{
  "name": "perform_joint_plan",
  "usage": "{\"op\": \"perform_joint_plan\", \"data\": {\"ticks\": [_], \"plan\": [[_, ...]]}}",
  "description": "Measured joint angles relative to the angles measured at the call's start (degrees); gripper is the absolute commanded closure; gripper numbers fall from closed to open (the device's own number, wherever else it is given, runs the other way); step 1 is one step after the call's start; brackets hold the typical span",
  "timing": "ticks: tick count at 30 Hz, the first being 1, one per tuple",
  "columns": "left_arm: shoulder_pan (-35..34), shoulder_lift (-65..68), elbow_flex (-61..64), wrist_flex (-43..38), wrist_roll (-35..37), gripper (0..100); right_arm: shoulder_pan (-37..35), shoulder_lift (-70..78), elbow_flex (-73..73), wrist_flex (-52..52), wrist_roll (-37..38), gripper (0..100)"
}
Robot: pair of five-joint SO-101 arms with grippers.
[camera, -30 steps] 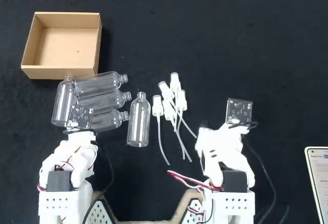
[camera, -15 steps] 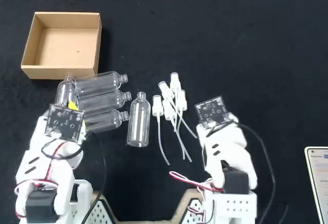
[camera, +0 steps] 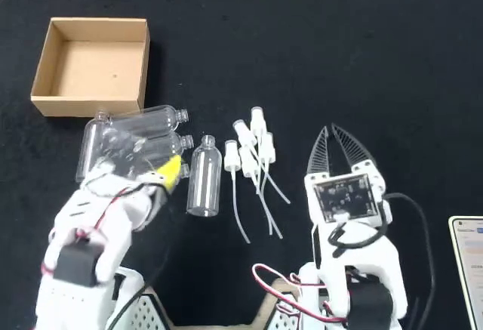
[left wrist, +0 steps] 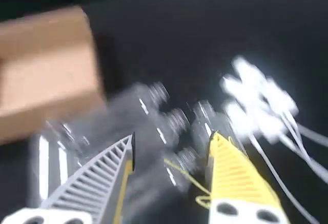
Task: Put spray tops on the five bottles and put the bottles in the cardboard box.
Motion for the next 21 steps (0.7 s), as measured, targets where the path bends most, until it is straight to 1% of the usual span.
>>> {"op": "perform_joint_plan", "data": {"ticks": [3,5,8,10,14,17,21], "plan": [[3.34,10.81,-6.07,3.96,4.84,71,0.00,0.00,1.14,2.11,-2.29,98.2],[6.07,18.37,-10.81,4.75,9.23,67,0.00,0.00,3.96,2.11,-3.52,98.2],[9.23,29.27,-16.79,4.75,14.86,68,0.00,0.00,8.97,1.41,-4.04,98.3],[10.64,35.96,-19.96,3.69,16.97,68,0.00,0.00,12.04,1.14,-4.04,98.3],[10.37,48.44,-23.65,0.00,18.55,68,0.00,0.00,17.67,0.18,-4.22,98.3],[10.64,56.00,-24.70,-1.14,18.81,68,0.00,0.00,19.78,-1.76,-6.51,98.3],[10.64,61.63,-25.49,-3.52,18.81,68,0.00,0.00,22.15,-4.40,-8.70,98.3]]}}
